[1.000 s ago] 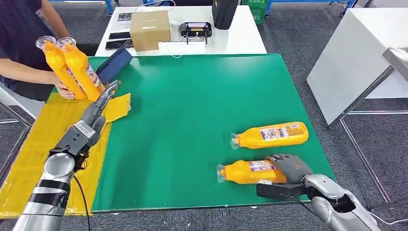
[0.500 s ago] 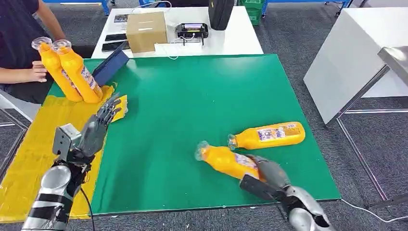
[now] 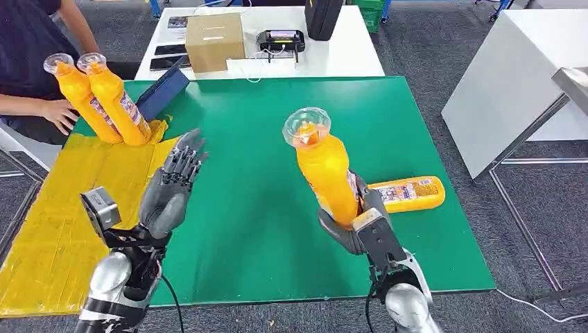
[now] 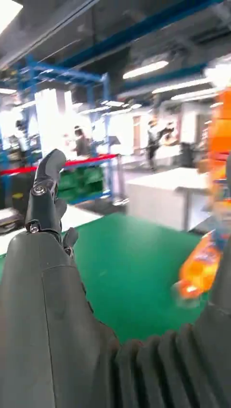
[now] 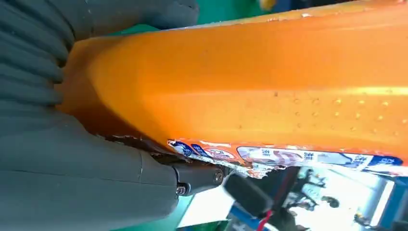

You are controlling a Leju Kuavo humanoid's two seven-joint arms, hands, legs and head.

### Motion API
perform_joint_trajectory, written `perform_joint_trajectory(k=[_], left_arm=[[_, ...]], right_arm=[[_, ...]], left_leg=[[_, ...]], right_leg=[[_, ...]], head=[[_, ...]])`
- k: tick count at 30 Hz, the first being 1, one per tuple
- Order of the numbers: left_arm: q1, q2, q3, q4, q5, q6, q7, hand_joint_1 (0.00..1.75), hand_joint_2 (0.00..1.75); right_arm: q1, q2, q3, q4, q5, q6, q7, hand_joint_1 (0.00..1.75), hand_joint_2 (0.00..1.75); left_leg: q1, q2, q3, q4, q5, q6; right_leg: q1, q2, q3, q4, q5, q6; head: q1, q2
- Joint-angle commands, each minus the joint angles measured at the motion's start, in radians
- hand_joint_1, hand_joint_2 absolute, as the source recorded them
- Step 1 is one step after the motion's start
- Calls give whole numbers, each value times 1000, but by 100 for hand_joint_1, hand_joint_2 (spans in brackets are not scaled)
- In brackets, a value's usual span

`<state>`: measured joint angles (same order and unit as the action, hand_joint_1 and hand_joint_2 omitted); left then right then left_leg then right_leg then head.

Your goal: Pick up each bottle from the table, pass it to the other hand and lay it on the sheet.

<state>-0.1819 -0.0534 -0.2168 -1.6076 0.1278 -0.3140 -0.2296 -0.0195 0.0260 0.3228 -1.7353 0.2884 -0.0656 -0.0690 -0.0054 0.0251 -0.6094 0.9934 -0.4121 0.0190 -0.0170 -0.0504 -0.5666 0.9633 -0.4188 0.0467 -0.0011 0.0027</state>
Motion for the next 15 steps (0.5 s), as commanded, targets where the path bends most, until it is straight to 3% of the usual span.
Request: perform_joint_trajectory(k=[1,9,15], left_arm=[[-51,-21,-141,-4,-16,4,12,0,175],[-75,-9,-192,-17,-87,6,1,0,175],[-84,5,-194,-8,-47,-35,17,0,175]], right_arm=[[-143,26,91,163,3,1,33,175,175],[-190,18,152,206,30,25,73,175,175],[-210,-2,287,210,194,44,94,175,175]], left_leg=[[2,-1,2,0,-1,-2],[2,0,0,0,-1,-1],[1,0,-1,0,-1,-1]], right_leg=[[2,4,3,0,-1,-2],[1,4,0,0,0,-1],[1,4,-1,0,0,-2]], head=[[0,0],[0,0],[0,0]])
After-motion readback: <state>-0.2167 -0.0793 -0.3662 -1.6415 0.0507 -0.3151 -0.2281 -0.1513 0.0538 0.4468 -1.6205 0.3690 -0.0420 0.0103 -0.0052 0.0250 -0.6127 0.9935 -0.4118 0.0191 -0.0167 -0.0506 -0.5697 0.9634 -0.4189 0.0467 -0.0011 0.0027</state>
